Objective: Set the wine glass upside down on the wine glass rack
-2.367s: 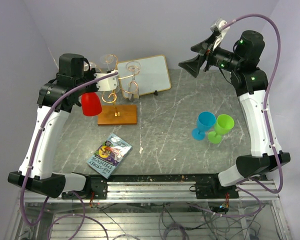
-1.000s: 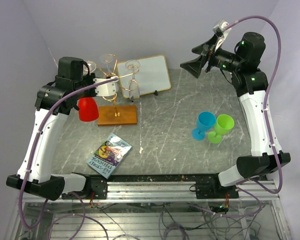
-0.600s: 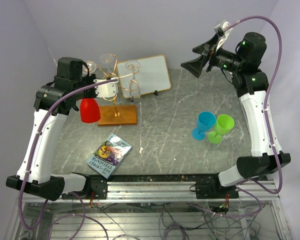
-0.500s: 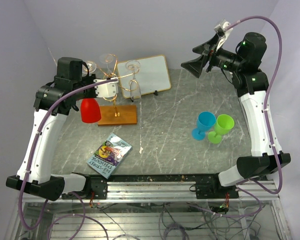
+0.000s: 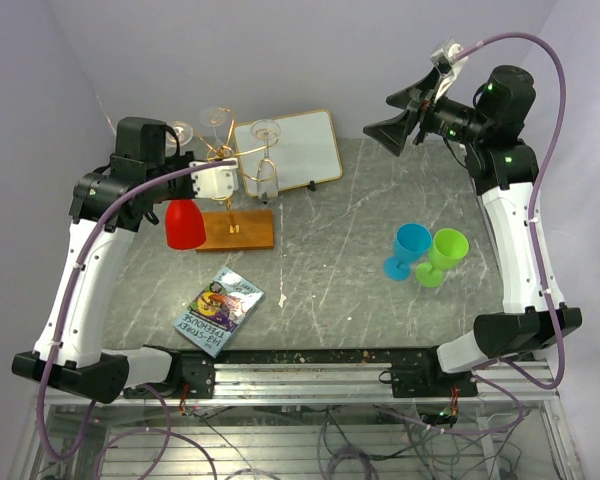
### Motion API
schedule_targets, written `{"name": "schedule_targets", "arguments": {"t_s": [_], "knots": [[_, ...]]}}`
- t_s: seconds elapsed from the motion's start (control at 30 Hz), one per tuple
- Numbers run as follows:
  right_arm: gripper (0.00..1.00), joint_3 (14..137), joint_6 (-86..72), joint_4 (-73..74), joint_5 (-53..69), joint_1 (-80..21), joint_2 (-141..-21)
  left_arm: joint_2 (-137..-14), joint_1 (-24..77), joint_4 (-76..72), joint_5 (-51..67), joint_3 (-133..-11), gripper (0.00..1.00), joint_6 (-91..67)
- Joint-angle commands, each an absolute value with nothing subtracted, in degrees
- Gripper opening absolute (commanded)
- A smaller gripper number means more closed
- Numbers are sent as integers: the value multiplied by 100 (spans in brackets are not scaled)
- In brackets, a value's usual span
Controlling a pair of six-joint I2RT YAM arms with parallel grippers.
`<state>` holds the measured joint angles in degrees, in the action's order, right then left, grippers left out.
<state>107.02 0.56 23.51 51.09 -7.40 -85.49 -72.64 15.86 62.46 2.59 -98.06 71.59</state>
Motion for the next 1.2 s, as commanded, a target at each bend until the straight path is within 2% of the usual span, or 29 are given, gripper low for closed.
{"name": "schedule_targets", "arguments": {"t_s": [0.0, 0.17, 0.37, 0.77, 1.17], "knots": [[100, 10626, -22, 2197, 5186, -673, -8412, -7095, 1600, 6468, 538, -9799, 14, 7147], [100, 10626, -3, 2197, 5171, -660, -8400, -7060, 1599, 6576, 634, -9783, 21, 7147], [100, 10609, 18, 2201, 5146, -634, -8387, -7027, 1599, 6593, 664, -9746, 23, 7106], [100, 10500, 43, 2137, 5079, -585, -8371, -6971, 1594, 6732, 676, -9694, 33, 7109], [100, 10544, 553, 2420, 4560, -540, -8321, -6922, 1595, 6816, 826, -9673, 40, 7136]]}}
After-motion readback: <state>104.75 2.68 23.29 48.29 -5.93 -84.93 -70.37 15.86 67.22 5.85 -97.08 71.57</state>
